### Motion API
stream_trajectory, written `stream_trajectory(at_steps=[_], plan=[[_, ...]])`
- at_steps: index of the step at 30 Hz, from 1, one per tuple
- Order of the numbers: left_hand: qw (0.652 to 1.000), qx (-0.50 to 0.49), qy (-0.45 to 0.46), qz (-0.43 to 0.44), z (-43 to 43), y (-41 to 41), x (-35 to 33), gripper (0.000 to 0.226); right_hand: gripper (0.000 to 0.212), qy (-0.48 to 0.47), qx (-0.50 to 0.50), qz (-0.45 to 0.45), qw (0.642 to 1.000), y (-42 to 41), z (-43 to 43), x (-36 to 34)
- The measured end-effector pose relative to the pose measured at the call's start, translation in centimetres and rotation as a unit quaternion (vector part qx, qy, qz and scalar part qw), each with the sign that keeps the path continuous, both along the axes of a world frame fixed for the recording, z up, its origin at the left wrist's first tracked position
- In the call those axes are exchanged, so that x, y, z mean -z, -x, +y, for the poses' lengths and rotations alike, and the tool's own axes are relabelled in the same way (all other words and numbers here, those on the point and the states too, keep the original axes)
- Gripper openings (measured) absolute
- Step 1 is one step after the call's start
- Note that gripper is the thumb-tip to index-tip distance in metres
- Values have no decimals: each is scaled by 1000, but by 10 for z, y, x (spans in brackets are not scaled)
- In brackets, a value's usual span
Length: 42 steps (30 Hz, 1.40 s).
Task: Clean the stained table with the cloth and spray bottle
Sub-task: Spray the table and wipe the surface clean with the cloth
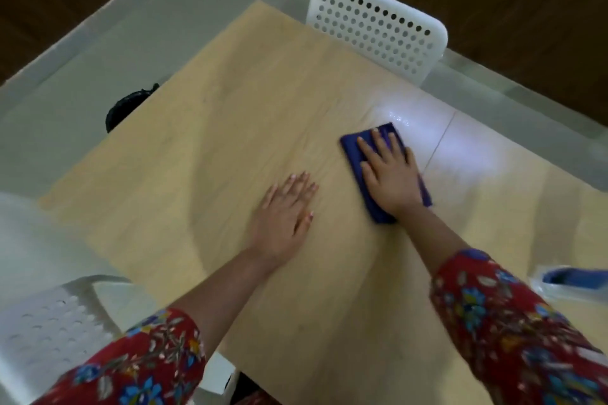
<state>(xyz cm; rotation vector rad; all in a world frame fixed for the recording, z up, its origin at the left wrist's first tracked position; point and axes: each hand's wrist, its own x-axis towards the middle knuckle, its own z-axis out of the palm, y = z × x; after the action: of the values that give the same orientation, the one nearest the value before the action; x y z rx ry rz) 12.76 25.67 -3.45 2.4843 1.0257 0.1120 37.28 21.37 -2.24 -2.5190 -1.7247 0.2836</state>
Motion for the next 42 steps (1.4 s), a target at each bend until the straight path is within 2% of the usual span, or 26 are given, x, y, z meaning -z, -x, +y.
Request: stream_trajectory(at_steps=[3, 5, 8, 12, 16, 18, 21, 23, 25, 26, 28, 31, 33, 34, 36, 38, 39, 42], plan=[[1000, -7, -11, 8, 1, 1, 2, 55, 54, 11, -154, 13, 988, 46, -28, 3], [1000, 3, -18, 12, 2, 2, 3, 54, 53, 20, -190, 37, 981, 24, -35, 1], [999, 13, -39, 18, 1, 1, 5, 55, 57, -9, -63, 26, 998, -48, 0, 2], [998, 16, -56, 14, 2, 0, 6, 56, 53, -12, 77, 18, 997, -121, 31, 1], [998, 17, -53, 7, 3, 0, 3, 57, 53, -35, 251, 18, 967, -143, -35, 3], [998, 14, -57, 11, 1, -2, 2, 57, 53, -40, 283, 10, 958, -120, -72, 7], [999, 10, -49, 17, 1, -3, 1, 59, 57, -59, 202, 6, 978, -39, -93, 7], [999, 13, -41, 17, 0, -2, -1, 59, 56, -57, 53, 9, 997, 38, -116, 8], [999, 16, -47, 15, -7, 0, -5, 58, 53, -26, -105, 27, 994, 90, -161, 4], [999, 16, -50, 15, -13, 1, -7, 58, 53, -15, -145, 38, 989, 92, -184, 2], [999, 13, -32, 19, -36, 2, -11, 60, 52, -34, -110, 31, 993, 55, -213, 8], [999, 32, 16, 23, -80, 13, -13, 62, 55, -21, 116, -9, 993, -1, -210, 5], [999, 32, 42, 6, -104, 27, -12, 59, 59, -16, 188, -4, 982, 6, -184, 4], [998, 28, 51, -3, -113, 34, -11, 59, 61, -11, 181, 1, 983, 25, -173, 4], [997, 28, 64, -18, -126, 47, -12, 63, 58, -21, 84, 9, 996, 79, -178, 7], [997, 27, 74, -17, -131, 54, -11, 64, 53, -27, -35, 27, 999, 132, -217, 8], [997, 32, 73, -11, -134, 55, -12, 64, 53, -26, -51, 42, 997, 147, -245, 5], [997, 46, 60, 31, -143, 56, -11, 60, 55, -51, 66, 34, 996, 126, -331, 4]])
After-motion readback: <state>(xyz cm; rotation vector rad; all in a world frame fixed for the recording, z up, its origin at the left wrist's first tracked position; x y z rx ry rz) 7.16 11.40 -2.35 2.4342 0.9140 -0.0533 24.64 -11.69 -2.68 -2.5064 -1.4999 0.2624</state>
